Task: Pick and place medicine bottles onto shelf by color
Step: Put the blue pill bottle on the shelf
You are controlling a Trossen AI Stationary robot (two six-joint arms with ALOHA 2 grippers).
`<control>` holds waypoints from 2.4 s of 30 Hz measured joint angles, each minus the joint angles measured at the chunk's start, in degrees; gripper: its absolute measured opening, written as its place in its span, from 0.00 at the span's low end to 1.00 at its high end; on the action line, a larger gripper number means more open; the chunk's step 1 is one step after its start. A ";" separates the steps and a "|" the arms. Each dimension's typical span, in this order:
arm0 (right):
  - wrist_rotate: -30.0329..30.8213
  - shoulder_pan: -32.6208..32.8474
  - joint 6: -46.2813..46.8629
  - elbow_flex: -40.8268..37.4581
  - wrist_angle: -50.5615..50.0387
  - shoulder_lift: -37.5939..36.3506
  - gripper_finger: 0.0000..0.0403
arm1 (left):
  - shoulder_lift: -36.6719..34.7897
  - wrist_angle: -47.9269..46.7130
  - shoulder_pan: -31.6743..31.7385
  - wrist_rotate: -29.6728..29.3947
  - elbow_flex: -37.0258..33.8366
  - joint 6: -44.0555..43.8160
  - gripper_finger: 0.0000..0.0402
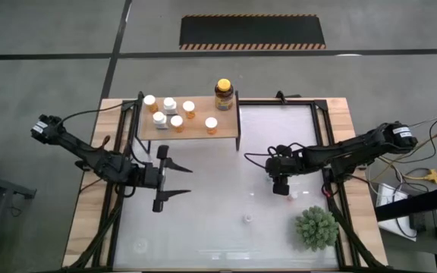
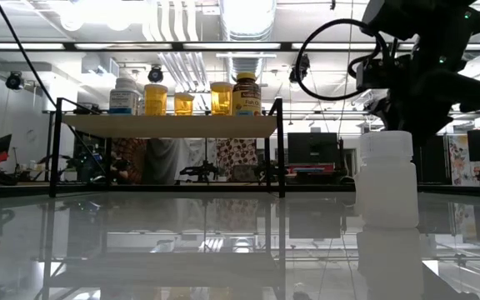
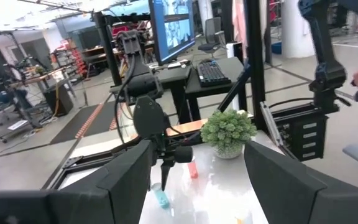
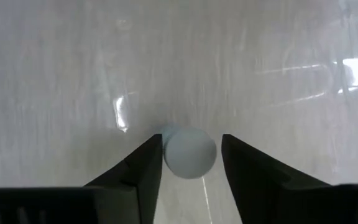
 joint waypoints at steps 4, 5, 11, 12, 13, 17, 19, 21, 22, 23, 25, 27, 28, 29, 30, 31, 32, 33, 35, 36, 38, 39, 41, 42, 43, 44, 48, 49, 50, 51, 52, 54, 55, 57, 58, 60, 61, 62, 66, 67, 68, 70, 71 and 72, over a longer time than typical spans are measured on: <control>-0.48 0.00 0.02 0.01 0.02 0.00 0.30 | -0.09 -0.02 0.00 -1.33 0.00 0.02 0.60; -0.73 0.00 0.00 0.02 0.05 0.00 0.28 | -0.08 -0.06 0.00 -1.85 0.01 0.02 0.60; -1.92 0.00 0.43 0.04 0.17 -0.02 0.26 | -0.39 0.01 0.00 -4.42 0.02 0.02 0.60; -1.97 0.00 0.46 0.04 0.15 -0.08 0.28 | -0.41 -0.06 0.00 -5.40 0.02 0.02 0.60; -2.01 0.00 0.48 0.04 0.03 -0.16 0.29 | -0.53 -0.08 0.00 -6.53 0.02 0.11 0.60; -2.30 0.00 0.57 2.23 -2.54 -0.40 0.31 | -2.89 -0.19 0.00 -15.34 0.11 3.37 0.60; -2.29 0.00 0.61 5.09 -5.28 -0.50 0.31 | -4.99 -0.05 0.00 -21.25 0.15 4.58 0.60; -2.32 0.00 0.61 8.56 -8.94 -0.50 0.30 | -6.98 0.02 0.06 -25.61 0.13 5.86 0.60; -2.31 0.00 0.61 10.61 -10.72 -0.46 0.29 | -8.00 -0.23 0.04 -27.15 -0.02 6.63 0.60; -2.29 0.00 0.57 12.72 -12.12 -0.38 0.29 | -8.96 -0.34 0.04 -27.90 -0.30 7.06 0.60; -2.06 0.00 -0.08 17.51 -15.08 0.01 0.28 | -10.87 -0.44 0.04 -28.01 -0.66 7.60 0.60; -1.92 0.00 -1.71 22.29 -17.82 0.89 0.28 | -12.95 -0.12 0.01 -28.01 -0.68 9.24 0.60; -1.81 0.00 -2.48 24.91 -18.55 1.56 0.28 | -14.05 0.36 0.03 -28.05 -0.67 10.44 0.60; -1.55 -0.06 -3.59 27.49 -19.22 2.29 0.28 | -15.14 0.71 0.04 -28.07 -0.63 11.69 0.60; -1.46 -0.27 -5.13 30.15 -20.07 3.31 0.28 | -16.12 1.09 0.04 -28.11 -0.61 12.82 0.60; -1.49 -0.47 -6.61 32.90 -20.88 4.40 0.28 | -17.17 1.63 0.04 -28.11 -0.61 13.51 0.60; -1.46 -0.66 -8.08 35.64 -21.65 5.54 0.28 | -18.15 1.85 0.04 -28.11 -0.61 14.17 0.60; -1.46 -1.00 -9.56 38.36 -22.58 6.93 0.28 | -18.94 1.81 0.04 -28.13 -0.61 14.46 0.60; -1.46 -1.78 -12.48 43.96 -25.09 9.73 0.28 | -19.95 1.81 0.04 -28.12 -0.61 14.49 0.60; -1.46 -2.20 -13.86 46.72 -26.33 11.17 0.27 | -20.25 1.81 0.04 -28.12 -0.61 14.50 0.60; -1.44 -3.07 -16.23 52.22 -28.45 13.87 0.27 | -20.86 1.81 0.04 -28.10 -0.61 14.71 0.60; -1.42 -3.53 -17.40 54.74 -29.81 15.12 0.27 | -21.48 1.80 0.04 -28.11 -0.59 14.77 0.60; -1.42 -4.49 -19.75 59.35 -32.14 17.47 0.27 | -23.14 1.76 0.04 -28.09 -0.55 14.84 0.60; -1.42 -5.01 -20.74 61.32 -32.95 18.49 0.27 | -23.88 1.72 0.04 -28.07 -0.55 14.86 0.60; -1.44 -5.57 -21.65 63.02 -33.61 19.47 0.27 | -24.45 1.70 0.04 -28.07 -0.59 14.86 0.60; -1.46 -6.18 -22.71 64.56 -34.17 20.34 0.27 | -25.08 1.62 0.04 -28.07 -0.65 14.86 0.60; -1.43 -8.83 -25.86 69.97 -35.92 23.32 0.27 | -27.13 1.98 0.05 -27.57 -0.80 14.91 0.60; -1.43 -9.62 -26.61 71.13 -36.05 23.90 0.27 | -27.42 1.86 0.04 -27.28 -1.00 14.95 0.60; -1.45 -10.42 -27.26 72.14 -36.01 24.54 0.27 | -27.64 1.60 0.04 -27.18 -1.25 14.99 0.60; -1.44 -11.21 -28.02 73.07 -36.02 25.24 0.27 | -27.83 1.51 0.04 -27.13 -1.51 15.02 0.60; -1.45 -12.07 -28.84 73.87 -36.04 25.86 0.27 | -28.08 1.52 0.04 -27.06 -1.70 15.04 0.60; -1.47 -13.83 -30.35 74.93 -35.96 27.03 0.27 | -28.54 1.60 0.04 -27.00 -2.09 15.04 0.60; -1.55 -14.79 -31.19 75.37 -35.79 27.58 0.27 | -28.82 1.72 0.04 -27.00 -2.29 15.04 0.60; -2.01 -16.72 -32.74 76.01 -35.56 28.70 0.27 | -29.25 1.67 0.04 -27.02 -2.79 15.02 0.60; -2.49 -17.75 -33.28 76.28 -35.50 29.26 0.27 | -29.30 1.66 0.04 -27.01 -3.00 14.99 0.60; -3.74 -19.81 -34.58 76.62 -34.41 30.50 0.27 | -29.45 1.55 0.04 -26.98 -3.24 14.99 0.60; -4.44 -20.86 -35.20 76.63 -33.67 31.11 0.27 | -29.46 1.62 0.04 -26.97 -3.26 14.99 0.60; -5.28 -21.76 -35.99 76.63 -33.09 31.84 0.27 | -29.50 1.66 0.04 -26.97 -3.26 14.99 0.60; -8.59 -25.33 -37.96 76.63 -30.87 34.23 0.27 | -29.38 1.69 0.03 -26.97 -3.26 14.97 0.60; -9.24 -26.23 -38.34 76.63 -30.38 34.74 0.27 | -29.29 1.67 0.00 -26.97 -3.26 14.99 0.60; -9.36 -26.91 -38.75 76.63 -30.08 35.31 0.27 | -29.19 1.67 0.00 -26.97 -3.26 14.97 0.60; -9.46 -28.01 -39.47 76.63 -29.59 36.25 0.27 | -29.02 1.68 0.00 -26.97 -3.26 14.97 0.60; -9.49 -28.55 -39.92 76.63 -29.59 36.68 0.27 | -28.87 1.70 0.00 -26.97 -3.26 14.95 0.60; -9.47 -28.95 -40.34 76.63 -29.58 37.04 0.27 | -28.81 1.70 0.00 -26.97 -3.26 14.95 0.60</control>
